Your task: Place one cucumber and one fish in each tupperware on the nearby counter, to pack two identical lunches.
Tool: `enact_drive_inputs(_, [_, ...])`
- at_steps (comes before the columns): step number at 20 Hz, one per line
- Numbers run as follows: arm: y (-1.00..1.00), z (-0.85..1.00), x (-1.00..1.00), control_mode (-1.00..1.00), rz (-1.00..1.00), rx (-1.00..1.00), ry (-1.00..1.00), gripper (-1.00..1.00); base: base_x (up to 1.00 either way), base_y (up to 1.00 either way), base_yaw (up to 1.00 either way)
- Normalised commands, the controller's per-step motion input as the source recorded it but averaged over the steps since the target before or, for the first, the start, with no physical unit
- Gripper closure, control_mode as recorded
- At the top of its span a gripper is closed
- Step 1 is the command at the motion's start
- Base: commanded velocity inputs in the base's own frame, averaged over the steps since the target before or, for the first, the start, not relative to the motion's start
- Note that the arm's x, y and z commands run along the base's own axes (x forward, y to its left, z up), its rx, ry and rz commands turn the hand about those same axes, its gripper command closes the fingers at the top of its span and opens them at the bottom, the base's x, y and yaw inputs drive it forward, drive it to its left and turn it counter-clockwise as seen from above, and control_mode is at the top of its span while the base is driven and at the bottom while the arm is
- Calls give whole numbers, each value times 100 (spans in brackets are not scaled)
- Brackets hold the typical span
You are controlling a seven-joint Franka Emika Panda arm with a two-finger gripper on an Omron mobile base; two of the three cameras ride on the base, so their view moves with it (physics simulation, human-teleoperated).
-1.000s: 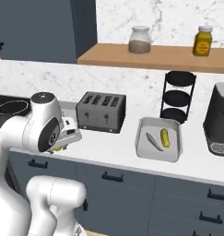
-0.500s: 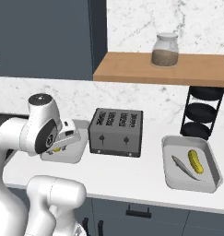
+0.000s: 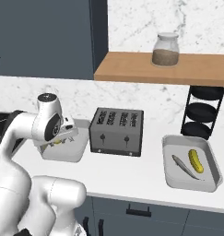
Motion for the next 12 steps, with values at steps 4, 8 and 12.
enact_drive_inputs(4, [86, -19, 100, -100, -6, 0, 23, 100, 0, 0, 0])
enact_drive_inputs(8, [34, -48, 100, -100, -1, 0, 24, 100, 0, 0, 0])
enact_drive_inputs(12, [-13, -91, 89, -100, 0, 0, 23, 100, 0, 0, 0])
